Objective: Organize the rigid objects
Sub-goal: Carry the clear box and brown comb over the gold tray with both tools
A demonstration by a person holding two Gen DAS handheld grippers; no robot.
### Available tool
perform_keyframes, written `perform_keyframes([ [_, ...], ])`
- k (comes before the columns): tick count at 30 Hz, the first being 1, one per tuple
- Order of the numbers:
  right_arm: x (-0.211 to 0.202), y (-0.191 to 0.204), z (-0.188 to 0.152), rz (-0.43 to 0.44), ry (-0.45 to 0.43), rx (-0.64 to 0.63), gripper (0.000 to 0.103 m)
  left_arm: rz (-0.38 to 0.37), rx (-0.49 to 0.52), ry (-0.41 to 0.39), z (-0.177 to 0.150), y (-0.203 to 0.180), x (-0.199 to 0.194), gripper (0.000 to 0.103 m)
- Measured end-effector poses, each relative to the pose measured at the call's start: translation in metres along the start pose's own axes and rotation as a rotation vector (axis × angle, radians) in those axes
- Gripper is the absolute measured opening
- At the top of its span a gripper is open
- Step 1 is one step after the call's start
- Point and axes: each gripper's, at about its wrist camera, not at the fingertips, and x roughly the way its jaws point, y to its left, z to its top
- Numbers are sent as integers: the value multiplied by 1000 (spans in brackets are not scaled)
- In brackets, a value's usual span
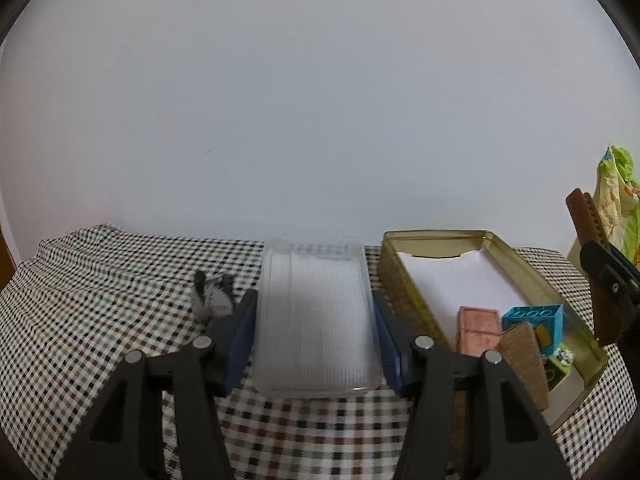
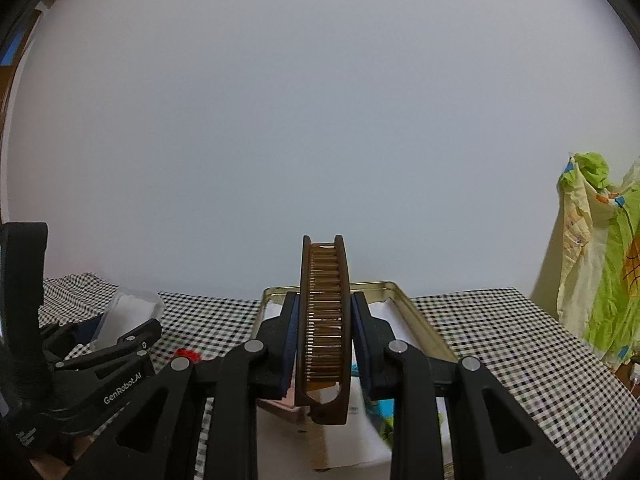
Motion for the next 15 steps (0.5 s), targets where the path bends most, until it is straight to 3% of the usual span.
perform_keyframes([
  [12, 7, -33, 5, -65, 12, 26, 28, -48, 35, -30, 14, -36, 1, 54],
  [15, 13, -37, -7, -86, 16, 17, 28, -59, 48, -36, 16, -44, 0, 54],
])
